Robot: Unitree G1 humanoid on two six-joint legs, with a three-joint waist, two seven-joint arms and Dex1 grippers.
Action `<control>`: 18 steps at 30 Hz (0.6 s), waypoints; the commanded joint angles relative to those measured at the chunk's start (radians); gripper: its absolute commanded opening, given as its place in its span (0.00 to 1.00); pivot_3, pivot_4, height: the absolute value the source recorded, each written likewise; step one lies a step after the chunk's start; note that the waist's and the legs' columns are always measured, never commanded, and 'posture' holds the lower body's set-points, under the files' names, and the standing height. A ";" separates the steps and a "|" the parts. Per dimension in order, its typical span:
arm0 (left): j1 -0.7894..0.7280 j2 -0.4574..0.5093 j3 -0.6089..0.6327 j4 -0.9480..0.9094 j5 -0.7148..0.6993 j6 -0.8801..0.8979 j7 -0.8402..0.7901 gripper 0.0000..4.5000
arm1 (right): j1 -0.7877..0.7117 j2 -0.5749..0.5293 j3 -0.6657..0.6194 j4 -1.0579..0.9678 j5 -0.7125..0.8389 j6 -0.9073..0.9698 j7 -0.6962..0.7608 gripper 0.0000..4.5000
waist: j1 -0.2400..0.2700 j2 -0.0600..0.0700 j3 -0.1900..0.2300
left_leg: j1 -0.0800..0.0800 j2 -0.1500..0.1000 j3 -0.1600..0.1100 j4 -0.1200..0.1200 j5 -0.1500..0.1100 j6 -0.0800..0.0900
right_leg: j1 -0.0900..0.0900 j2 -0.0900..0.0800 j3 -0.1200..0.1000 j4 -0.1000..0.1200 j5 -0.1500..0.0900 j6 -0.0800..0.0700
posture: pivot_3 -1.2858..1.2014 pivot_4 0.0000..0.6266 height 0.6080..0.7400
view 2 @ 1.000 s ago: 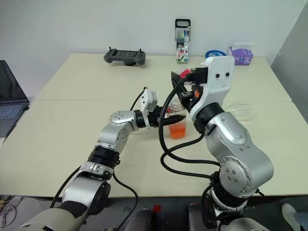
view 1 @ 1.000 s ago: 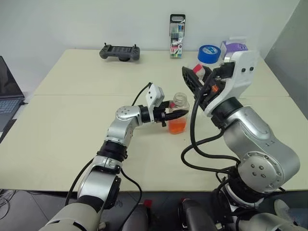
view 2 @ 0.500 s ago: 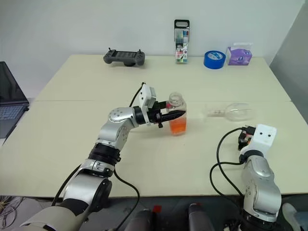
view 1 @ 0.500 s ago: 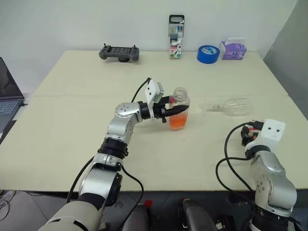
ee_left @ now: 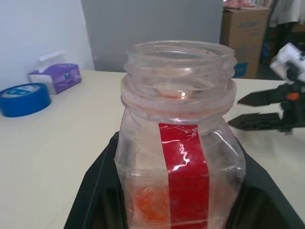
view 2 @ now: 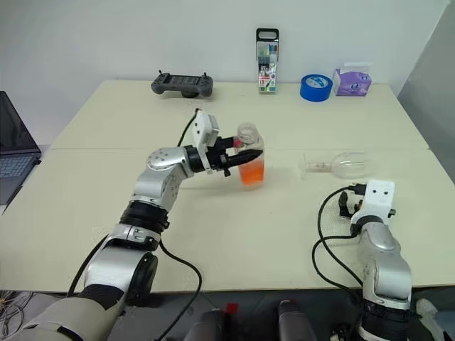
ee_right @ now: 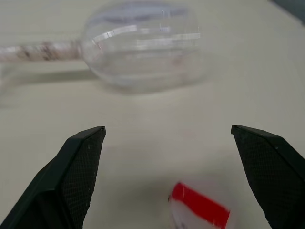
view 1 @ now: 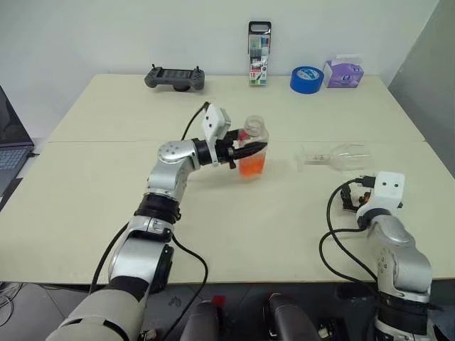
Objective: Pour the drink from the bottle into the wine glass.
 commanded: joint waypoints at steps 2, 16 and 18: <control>-0.052 0.057 0.058 0.051 0.014 -0.048 0.051 0.40 | -0.096 -0.106 0.124 -0.246 0.026 0.128 0.098 1.00 | -0.004 0.000 0.000 | 0.000 0.000 0.000 0.000 0.000 0.000 | 0.000 0.000 0.000 0.000 0.000 0.000 | 0.52 0.24 1.00; 0.049 0.170 0.210 0.090 0.052 -0.041 0.435 0.40 | -0.503 0.055 0.449 0.056 0.336 0.123 0.446 1.00 | -0.002 0.000 0.000 | -0.001 -0.001 -0.007 0.002 0.000 0.000 | 0.000 -0.004 -0.003 0.000 0.001 -0.001 | 0.52 0.24 1.00; 0.077 0.172 0.243 0.073 0.041 -0.035 0.483 0.40 | -0.533 0.084 0.469 0.144 0.289 0.057 0.421 1.00 | 0.004 0.000 0.000 | -0.002 -0.002 -0.007 0.002 0.000 0.000 | -0.001 -0.006 -0.003 0.000 0.001 -0.001 | 0.52 0.24 1.00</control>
